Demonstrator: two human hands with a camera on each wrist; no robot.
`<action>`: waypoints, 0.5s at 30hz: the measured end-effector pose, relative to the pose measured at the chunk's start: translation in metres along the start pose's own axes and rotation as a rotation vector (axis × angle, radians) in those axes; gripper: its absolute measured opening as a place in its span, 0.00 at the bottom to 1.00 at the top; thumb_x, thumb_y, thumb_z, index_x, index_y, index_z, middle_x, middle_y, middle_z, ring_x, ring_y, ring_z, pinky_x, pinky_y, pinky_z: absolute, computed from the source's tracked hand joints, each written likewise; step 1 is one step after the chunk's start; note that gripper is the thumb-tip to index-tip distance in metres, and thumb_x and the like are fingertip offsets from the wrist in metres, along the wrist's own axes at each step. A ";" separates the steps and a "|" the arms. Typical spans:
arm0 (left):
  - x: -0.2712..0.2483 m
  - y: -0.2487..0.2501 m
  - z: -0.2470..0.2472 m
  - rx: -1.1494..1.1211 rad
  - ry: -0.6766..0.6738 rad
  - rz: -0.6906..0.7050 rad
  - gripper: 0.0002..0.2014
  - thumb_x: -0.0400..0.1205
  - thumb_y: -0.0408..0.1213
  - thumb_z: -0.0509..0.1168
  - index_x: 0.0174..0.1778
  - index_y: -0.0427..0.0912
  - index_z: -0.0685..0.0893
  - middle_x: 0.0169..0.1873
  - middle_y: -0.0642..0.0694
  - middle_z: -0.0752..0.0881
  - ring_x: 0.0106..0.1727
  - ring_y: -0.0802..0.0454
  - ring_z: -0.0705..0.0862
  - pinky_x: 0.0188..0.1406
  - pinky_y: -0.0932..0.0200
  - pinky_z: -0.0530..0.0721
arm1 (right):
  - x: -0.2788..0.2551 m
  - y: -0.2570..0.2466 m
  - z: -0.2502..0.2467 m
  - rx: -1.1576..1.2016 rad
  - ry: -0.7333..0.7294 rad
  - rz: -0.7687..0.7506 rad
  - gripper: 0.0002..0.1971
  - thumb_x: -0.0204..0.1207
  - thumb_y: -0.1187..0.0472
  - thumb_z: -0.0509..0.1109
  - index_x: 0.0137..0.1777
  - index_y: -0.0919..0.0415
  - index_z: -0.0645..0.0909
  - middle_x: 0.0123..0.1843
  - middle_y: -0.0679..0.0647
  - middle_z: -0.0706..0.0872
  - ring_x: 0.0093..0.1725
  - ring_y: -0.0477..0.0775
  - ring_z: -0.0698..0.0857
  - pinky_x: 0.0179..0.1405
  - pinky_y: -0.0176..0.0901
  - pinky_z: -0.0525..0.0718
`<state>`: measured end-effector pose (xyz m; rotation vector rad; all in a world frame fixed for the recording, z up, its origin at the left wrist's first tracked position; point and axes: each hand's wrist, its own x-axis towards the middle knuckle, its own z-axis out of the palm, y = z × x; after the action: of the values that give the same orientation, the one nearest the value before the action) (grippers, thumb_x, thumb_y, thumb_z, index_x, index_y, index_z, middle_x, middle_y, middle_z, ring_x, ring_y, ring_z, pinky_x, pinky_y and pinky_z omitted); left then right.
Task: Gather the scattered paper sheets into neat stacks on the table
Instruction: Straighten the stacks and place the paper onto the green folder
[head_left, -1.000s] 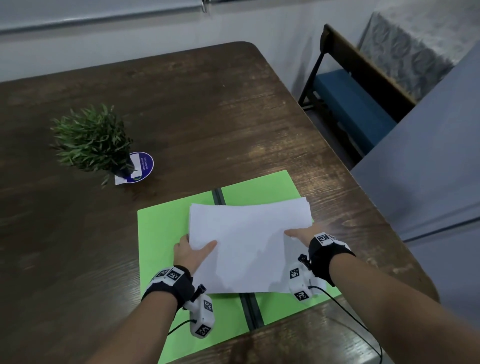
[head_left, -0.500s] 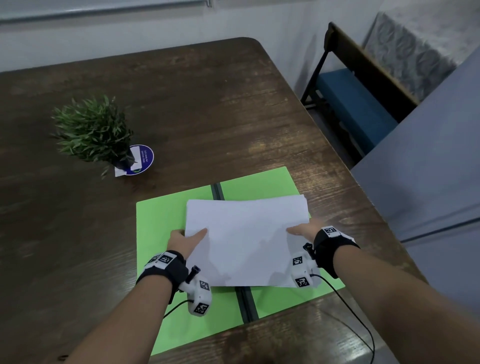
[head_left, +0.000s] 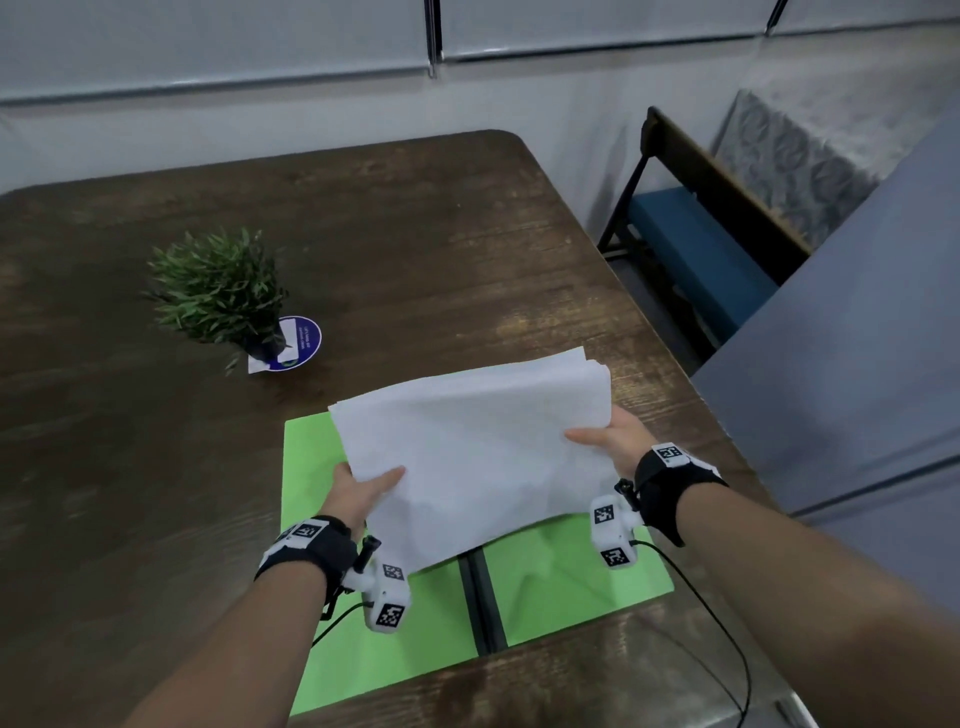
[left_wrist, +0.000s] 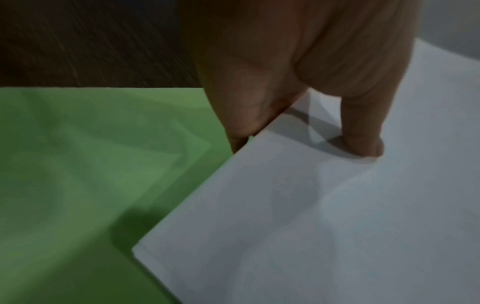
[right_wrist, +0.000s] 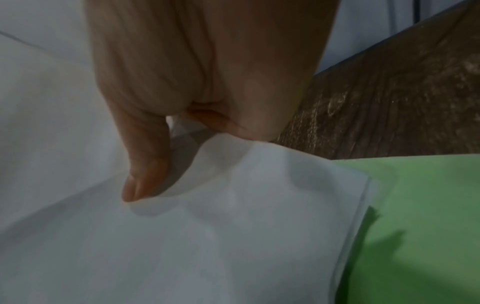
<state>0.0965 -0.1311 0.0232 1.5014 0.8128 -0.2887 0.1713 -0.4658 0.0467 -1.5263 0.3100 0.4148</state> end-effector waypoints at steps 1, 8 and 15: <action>-0.002 -0.001 0.002 -0.020 0.037 0.010 0.35 0.73 0.35 0.77 0.70 0.35 0.65 0.60 0.40 0.80 0.58 0.41 0.81 0.62 0.43 0.80 | -0.001 0.000 0.000 0.023 -0.019 0.003 0.22 0.65 0.78 0.76 0.60 0.66 0.84 0.53 0.62 0.91 0.51 0.64 0.90 0.48 0.54 0.88; -0.022 0.025 0.003 -0.121 0.017 0.272 0.23 0.77 0.29 0.72 0.68 0.37 0.76 0.59 0.43 0.86 0.54 0.47 0.86 0.52 0.56 0.82 | 0.000 -0.010 0.003 0.147 0.001 -0.055 0.38 0.41 0.59 0.90 0.55 0.66 0.84 0.45 0.57 0.92 0.44 0.58 0.92 0.39 0.47 0.88; -0.031 0.025 -0.003 -0.107 0.042 0.347 0.26 0.73 0.34 0.76 0.67 0.38 0.77 0.56 0.45 0.86 0.56 0.49 0.85 0.62 0.54 0.79 | 0.012 -0.009 0.011 0.030 0.136 -0.197 0.24 0.60 0.79 0.79 0.58 0.68 0.85 0.43 0.49 0.91 0.44 0.48 0.89 0.50 0.43 0.83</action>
<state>0.0895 -0.1358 0.0621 1.5208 0.5780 0.0440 0.1859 -0.4538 0.0498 -1.5426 0.2682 0.1508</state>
